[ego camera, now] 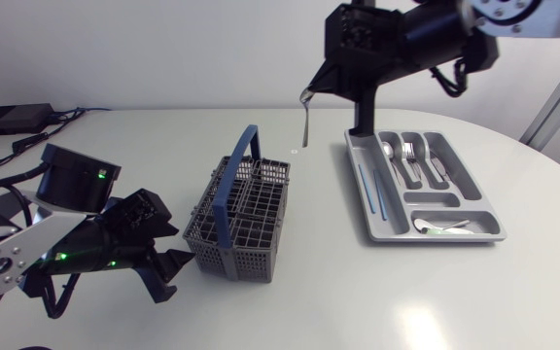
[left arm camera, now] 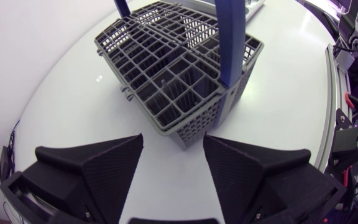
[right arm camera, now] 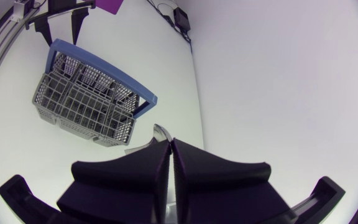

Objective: Unload the cutlery basket into the drawer organizer.

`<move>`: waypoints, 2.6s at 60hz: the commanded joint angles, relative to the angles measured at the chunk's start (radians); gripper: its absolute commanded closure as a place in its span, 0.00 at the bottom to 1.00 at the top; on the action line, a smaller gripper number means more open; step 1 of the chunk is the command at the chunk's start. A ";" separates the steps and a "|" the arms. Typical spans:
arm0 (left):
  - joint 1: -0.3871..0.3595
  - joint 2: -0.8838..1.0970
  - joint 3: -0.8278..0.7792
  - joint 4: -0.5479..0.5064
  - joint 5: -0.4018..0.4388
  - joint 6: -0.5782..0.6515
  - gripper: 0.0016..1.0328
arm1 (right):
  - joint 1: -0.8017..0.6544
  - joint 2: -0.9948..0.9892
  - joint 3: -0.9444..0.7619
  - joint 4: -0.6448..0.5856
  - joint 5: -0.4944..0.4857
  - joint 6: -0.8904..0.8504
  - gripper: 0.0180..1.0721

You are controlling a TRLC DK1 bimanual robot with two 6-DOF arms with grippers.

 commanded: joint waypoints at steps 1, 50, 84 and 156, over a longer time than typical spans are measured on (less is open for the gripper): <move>-0.003 -0.020 -0.014 0.011 0.003 0.007 0.33 | -0.034 -0.077 -0.042 -0.052 -0.008 -0.031 0.95; -0.032 -0.050 0.000 -0.001 0.009 -0.007 0.16 | -0.414 -0.184 -0.523 -0.130 0.395 -0.739 0.95; 0.005 -0.050 -0.011 0.019 0.009 -0.011 0.05 | -0.454 0.079 -0.646 0.230 0.522 -0.839 0.95; -0.006 0.118 -0.077 0.137 0.017 -0.002 0.94 | -0.140 0.592 0.130 0.189 -0.235 0.336 0.95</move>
